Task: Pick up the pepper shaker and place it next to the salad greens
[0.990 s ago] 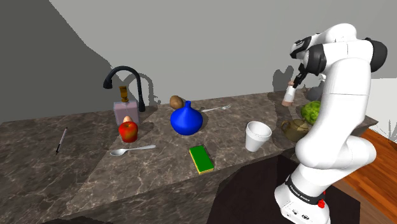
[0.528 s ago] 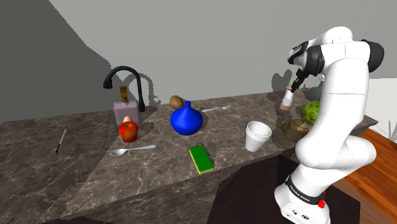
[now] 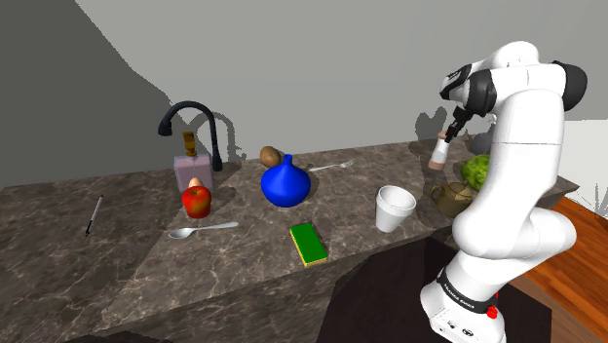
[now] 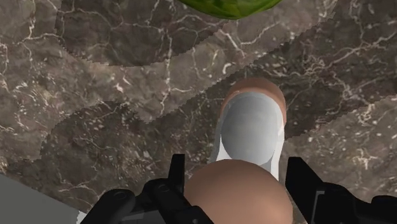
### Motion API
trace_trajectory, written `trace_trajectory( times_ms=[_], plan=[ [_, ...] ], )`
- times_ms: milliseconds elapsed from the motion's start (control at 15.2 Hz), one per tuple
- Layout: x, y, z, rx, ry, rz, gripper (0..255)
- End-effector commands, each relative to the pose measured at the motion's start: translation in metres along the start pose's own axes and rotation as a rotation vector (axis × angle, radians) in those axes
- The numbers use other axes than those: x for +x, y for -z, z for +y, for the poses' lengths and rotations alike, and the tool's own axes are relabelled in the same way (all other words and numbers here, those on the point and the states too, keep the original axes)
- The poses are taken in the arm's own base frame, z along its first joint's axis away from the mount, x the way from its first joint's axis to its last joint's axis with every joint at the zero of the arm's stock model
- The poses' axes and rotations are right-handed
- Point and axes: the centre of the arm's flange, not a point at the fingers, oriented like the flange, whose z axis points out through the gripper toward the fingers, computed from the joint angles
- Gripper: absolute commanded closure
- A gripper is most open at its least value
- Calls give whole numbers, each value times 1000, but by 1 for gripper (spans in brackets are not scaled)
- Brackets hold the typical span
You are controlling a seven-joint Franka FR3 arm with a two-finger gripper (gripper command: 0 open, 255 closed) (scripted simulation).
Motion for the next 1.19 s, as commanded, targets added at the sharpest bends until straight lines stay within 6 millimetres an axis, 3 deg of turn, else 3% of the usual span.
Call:
trace_trajectory(
  times_ms=[0,330,594,1122],
  plan=[
    [0,0,0,0,0,0,0],
    [0,0,0,0,0,0,0],
    [0,50,0,0,0,0,0],
    [0,50,0,0,0,0,0]
  ],
)
